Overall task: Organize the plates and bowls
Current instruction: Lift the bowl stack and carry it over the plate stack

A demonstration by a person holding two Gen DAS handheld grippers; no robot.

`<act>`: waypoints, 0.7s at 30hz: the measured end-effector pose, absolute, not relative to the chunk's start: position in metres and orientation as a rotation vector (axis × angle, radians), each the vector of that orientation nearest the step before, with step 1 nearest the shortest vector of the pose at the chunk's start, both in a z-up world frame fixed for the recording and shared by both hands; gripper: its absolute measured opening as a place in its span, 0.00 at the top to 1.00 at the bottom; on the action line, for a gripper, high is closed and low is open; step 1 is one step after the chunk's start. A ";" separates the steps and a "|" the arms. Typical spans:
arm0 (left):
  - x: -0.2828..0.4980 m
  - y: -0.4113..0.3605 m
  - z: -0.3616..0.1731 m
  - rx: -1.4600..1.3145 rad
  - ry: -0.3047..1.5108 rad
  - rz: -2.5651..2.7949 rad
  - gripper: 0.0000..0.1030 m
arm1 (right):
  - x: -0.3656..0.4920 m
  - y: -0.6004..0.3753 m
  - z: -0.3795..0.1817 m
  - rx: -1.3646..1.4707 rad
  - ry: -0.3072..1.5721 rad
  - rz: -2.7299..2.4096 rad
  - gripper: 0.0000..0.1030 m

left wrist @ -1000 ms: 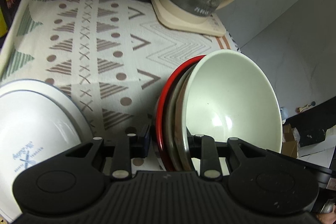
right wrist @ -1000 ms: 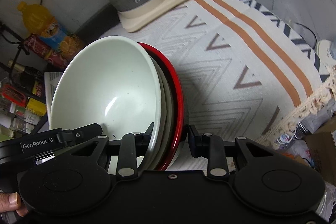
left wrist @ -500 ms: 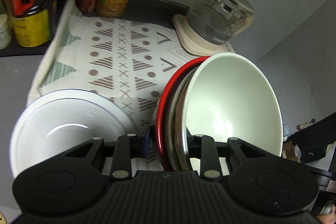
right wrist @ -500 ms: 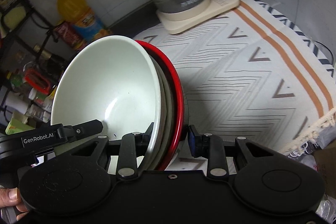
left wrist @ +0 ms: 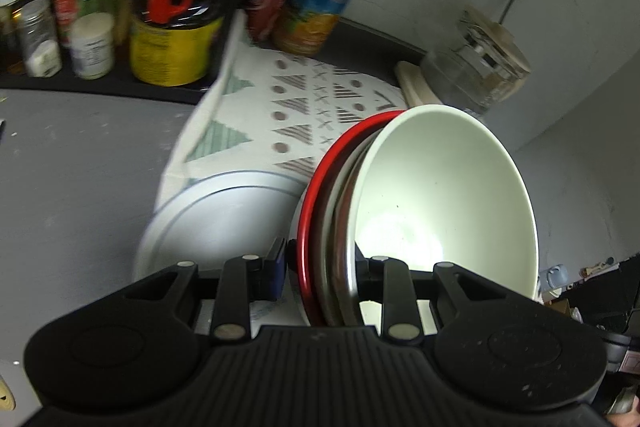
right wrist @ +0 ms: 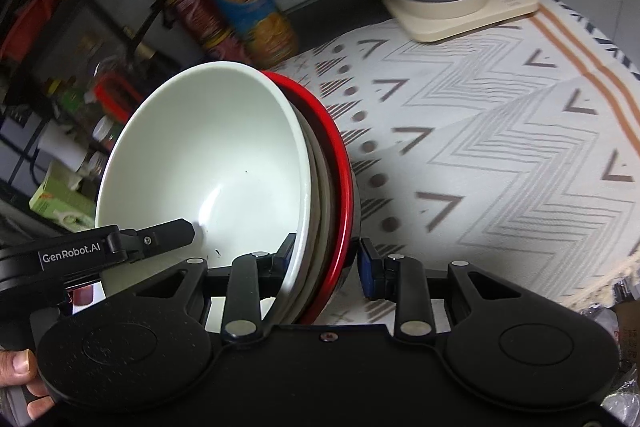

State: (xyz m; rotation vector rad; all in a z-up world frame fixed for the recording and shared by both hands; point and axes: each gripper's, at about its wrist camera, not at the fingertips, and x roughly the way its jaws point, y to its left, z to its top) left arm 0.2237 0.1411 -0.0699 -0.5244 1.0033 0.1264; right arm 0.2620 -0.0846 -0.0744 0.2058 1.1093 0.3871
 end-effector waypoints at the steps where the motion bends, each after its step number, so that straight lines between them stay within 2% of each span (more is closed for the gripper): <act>1: 0.220 0.146 -0.071 -0.529 1.003 0.133 0.74 | 0.260 -0.080 -0.076 0.203 1.112 0.392 0.71; 21: 0.197 0.190 -0.101 -0.563 1.054 0.173 0.74 | 0.236 -0.024 -0.105 0.173 1.166 0.386 0.71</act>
